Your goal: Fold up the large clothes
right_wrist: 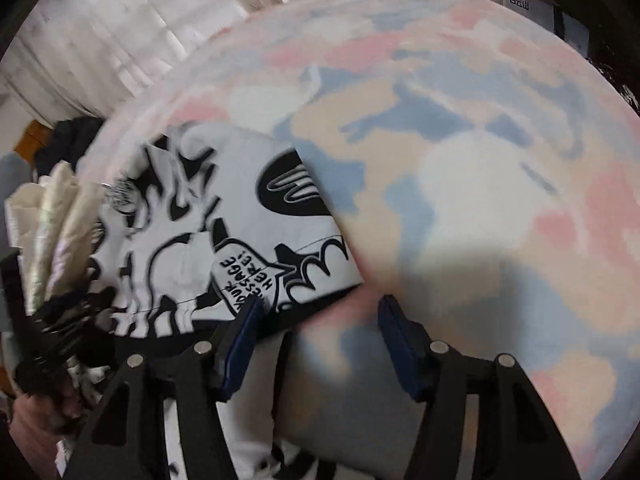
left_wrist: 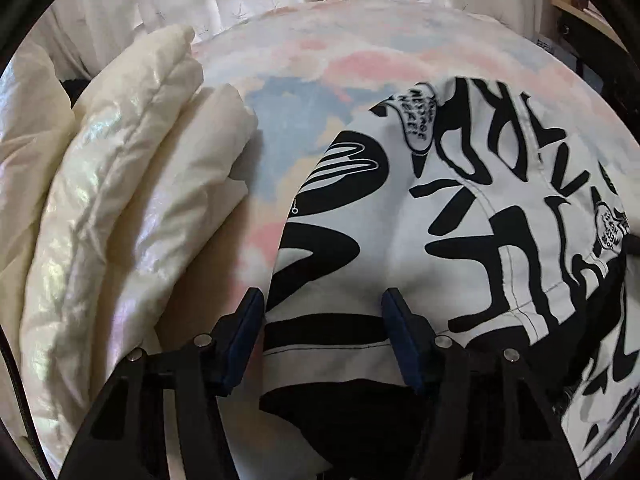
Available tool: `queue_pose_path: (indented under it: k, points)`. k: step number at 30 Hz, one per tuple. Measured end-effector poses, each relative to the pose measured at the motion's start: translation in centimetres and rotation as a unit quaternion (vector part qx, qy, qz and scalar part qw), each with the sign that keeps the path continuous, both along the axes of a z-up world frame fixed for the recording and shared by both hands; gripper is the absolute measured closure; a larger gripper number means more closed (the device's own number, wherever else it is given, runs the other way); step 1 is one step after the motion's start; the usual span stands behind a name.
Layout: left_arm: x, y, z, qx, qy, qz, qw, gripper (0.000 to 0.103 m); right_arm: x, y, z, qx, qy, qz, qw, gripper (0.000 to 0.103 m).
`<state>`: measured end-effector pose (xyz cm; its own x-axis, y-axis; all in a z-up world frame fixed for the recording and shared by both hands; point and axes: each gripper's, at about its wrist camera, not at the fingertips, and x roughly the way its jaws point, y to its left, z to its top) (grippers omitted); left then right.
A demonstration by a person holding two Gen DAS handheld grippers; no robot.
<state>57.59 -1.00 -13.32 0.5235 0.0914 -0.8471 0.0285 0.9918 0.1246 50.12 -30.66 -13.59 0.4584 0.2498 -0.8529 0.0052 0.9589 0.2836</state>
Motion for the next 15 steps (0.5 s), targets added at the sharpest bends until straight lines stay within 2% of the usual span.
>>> queue_pose_path:
  k: [4, 6, 9, 12, 15]
  points:
    - [0.4, -0.5, 2.2, -0.012, -0.016, -0.014, 0.9997, 0.043, 1.0, -0.8, 2.7, 0.009, -0.018, 0.006, 1.000, 0.038]
    - [0.9, -0.8, 3.1, -0.017, -0.021, -0.022, 0.9994, 0.043, 2.4, -0.6, 3.5, 0.011, -0.027, 0.005, 1.000, 0.030]
    - [1.3, -1.2, 3.5, -0.028, -0.025, -0.035, 0.9987, 0.043, 5.4, 0.7, 2.9, 0.016, -0.013, 0.015, 1.000, 0.029]
    - [1.7, -1.5, 2.5, -0.045, -0.009, -0.049, 0.9978, 0.043, 7.9, 2.7, 1.5, 0.006, 0.012, 0.031, 0.999, 0.029]
    - [2.5, -1.9, -0.1, -0.038, 0.024, -0.059, 0.9973, 0.043, 10.0, 4.6, -0.5, -0.002, 0.031, 0.045, 0.998, 0.027]
